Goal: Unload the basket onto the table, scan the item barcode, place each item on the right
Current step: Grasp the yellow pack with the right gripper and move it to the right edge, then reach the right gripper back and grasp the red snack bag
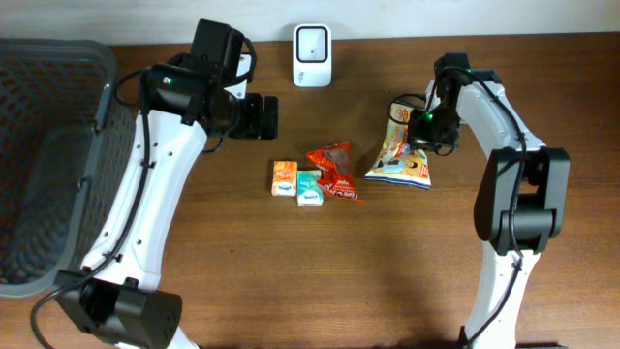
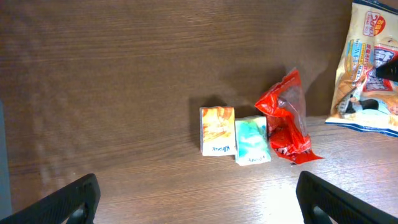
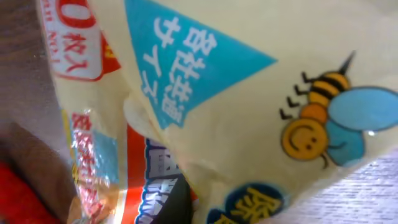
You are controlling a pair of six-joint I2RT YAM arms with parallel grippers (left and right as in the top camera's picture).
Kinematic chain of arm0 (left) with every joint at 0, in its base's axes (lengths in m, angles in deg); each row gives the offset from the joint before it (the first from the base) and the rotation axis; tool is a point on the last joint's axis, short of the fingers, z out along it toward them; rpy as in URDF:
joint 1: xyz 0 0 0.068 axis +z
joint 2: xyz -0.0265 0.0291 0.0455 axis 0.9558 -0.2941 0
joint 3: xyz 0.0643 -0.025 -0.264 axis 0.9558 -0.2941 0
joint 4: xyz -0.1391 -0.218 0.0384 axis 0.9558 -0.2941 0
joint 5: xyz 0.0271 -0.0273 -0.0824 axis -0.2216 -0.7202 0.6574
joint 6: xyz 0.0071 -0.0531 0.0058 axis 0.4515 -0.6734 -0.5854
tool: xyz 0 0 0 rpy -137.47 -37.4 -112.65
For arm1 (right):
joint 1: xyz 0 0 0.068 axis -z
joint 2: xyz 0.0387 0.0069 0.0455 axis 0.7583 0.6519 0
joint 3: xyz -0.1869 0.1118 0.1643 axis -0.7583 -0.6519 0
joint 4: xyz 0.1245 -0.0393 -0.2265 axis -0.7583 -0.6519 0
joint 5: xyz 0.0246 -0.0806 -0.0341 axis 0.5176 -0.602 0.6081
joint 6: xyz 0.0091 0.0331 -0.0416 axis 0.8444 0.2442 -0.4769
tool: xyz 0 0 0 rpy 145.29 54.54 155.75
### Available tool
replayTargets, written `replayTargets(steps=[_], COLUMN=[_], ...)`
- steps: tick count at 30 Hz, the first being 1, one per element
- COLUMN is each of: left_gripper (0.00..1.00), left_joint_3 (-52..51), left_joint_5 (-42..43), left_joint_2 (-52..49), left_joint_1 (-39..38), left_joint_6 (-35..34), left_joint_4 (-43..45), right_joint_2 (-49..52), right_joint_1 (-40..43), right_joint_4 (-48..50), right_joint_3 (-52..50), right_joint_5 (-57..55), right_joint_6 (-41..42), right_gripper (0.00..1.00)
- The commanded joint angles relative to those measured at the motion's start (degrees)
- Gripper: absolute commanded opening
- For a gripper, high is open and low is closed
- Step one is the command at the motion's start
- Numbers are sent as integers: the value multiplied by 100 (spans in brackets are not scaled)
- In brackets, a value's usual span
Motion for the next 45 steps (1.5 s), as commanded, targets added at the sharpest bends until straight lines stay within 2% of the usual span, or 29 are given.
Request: replayTargets(steps=[1,4,6,8,12,15,20,22,24,26,30,33,34,35,36,37,39,41,42,43,45], left_gripper=[99,99,99,99,99,99,99,99,99,99,99,99,99,99,99,99,99,99,99,99,99], left_joint_3=[15,15,15,15,15,15,15,15,15,15,15,15,15,15,15,15,15,15,15,15,15], left_joint_5=[-20,-20,-20,-20,-20,-20,-20,-22,-22,-20,-20,-22,-22,-22,-20,-20,-20,-22,-22,-22,-22], left_joint_2=[11,11,11,11,11,11,11,11,11,11,11,11,11,11,11,11,11,11,11,11,11], left_joint_1=[9,9,9,9,9,9,9,9,9,9,9,9,9,9,9,9,9,9,9,9,9], left_joint_6=[-33,-33,-33,-33,-33,-33,-33,-33,-33,-33,-33,-33,-33,-33,-33,-33,-33,-33,-33,-33,-33], left_joint_4=[-7,-7,-9,-7,-7,-4,-7,-7,-7,-7,-7,-7,-7,-7,-4,-7,-7,-7,-7,-7,-7], right_joint_2=[116,107,111,201,540,885,918,535,-96,-540,-310,-9,85,116,116,116,-37,-326,-424,-487,-439], right_joint_1=[-120,-348,-640,-1054,-1832,-1921,-1849,-1508,-798,378,2577,3906,4251,4489,4610,4695,4704,4461,4192,3773,2970], right_joint_4=[-149,164,1075,2188,3032,3462,3727,3510,3018,2074,256,177,225,271,284,262,-68,-330,-570,-997,-1952], right_joint_3=[918,2009,2144,2133,2131,2131,2138,2140,2142,2142,2118,1934,1930,1930,1930,1937,2376,2865,3008,3021,2933], right_joint_5=[1244,1840,1816,1342,-210,-452,-428,-404,-411,-413,-608,-610,-610,-603,-603,-581,332,2426,3353,3648,3536], right_joint_6=[-219,46,549,885,885,1379,1436,1440,1438,1436,1432,289,52,57,57,55,50,-330,-848,-1281,-2256], right_gripper=[4,4,4,4,4,4,4,4,4,4,4,4,8,31,68,97,98,99,97,92,80])
